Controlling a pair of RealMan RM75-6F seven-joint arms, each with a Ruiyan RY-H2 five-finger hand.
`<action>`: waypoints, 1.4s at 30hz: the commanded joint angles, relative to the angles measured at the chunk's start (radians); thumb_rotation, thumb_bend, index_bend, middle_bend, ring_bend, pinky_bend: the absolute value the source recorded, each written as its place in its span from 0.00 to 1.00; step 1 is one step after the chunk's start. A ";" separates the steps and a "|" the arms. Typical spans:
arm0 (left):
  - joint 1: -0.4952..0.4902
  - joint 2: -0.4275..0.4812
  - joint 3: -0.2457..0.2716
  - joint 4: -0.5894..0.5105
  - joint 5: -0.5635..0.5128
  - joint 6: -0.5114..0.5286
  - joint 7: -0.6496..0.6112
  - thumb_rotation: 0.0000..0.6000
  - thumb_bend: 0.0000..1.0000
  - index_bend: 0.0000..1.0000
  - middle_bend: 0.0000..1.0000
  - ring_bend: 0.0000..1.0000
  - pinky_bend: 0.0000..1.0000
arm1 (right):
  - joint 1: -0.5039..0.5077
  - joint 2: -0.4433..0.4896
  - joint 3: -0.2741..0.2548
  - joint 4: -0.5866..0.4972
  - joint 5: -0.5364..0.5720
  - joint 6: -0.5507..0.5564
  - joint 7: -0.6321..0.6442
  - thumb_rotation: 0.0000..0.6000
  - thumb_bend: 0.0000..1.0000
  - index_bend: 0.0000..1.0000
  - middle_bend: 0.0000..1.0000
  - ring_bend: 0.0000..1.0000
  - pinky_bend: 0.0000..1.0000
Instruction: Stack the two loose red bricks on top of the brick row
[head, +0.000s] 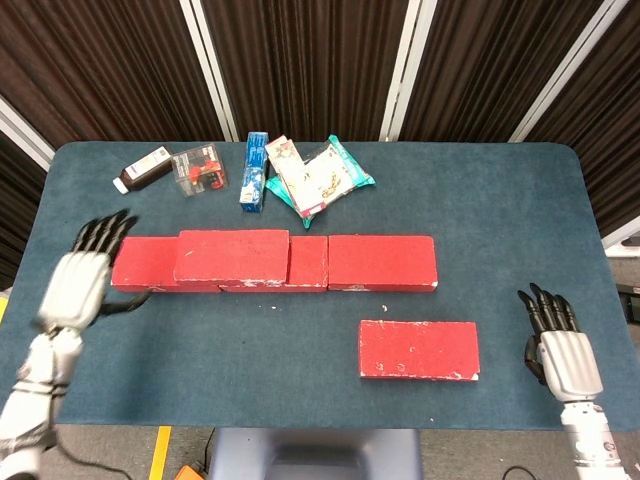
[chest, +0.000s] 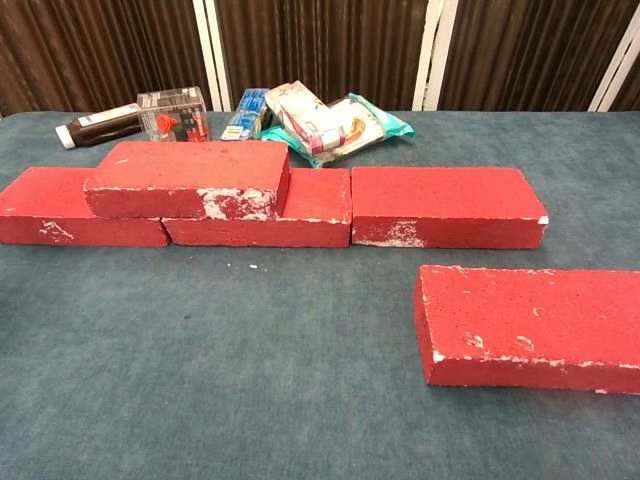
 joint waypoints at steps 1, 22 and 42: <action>0.245 0.027 0.193 0.262 0.241 0.129 -0.244 1.00 0.20 0.00 0.00 0.00 0.00 | -0.001 -0.001 -0.004 -0.003 -0.006 0.002 -0.005 1.00 0.90 0.12 0.04 0.00 0.00; 0.371 -0.098 0.178 0.367 0.248 0.312 -0.153 1.00 0.21 0.00 0.00 0.00 0.00 | 0.077 0.068 -0.069 -0.156 -0.077 -0.165 -0.138 1.00 0.88 0.11 0.04 0.00 0.00; 0.376 -0.100 0.160 0.350 0.225 0.277 -0.132 1.00 0.21 0.00 0.00 0.00 0.00 | 0.264 0.018 -0.030 -0.546 0.394 -0.365 -0.767 1.00 0.00 0.00 0.00 0.00 0.00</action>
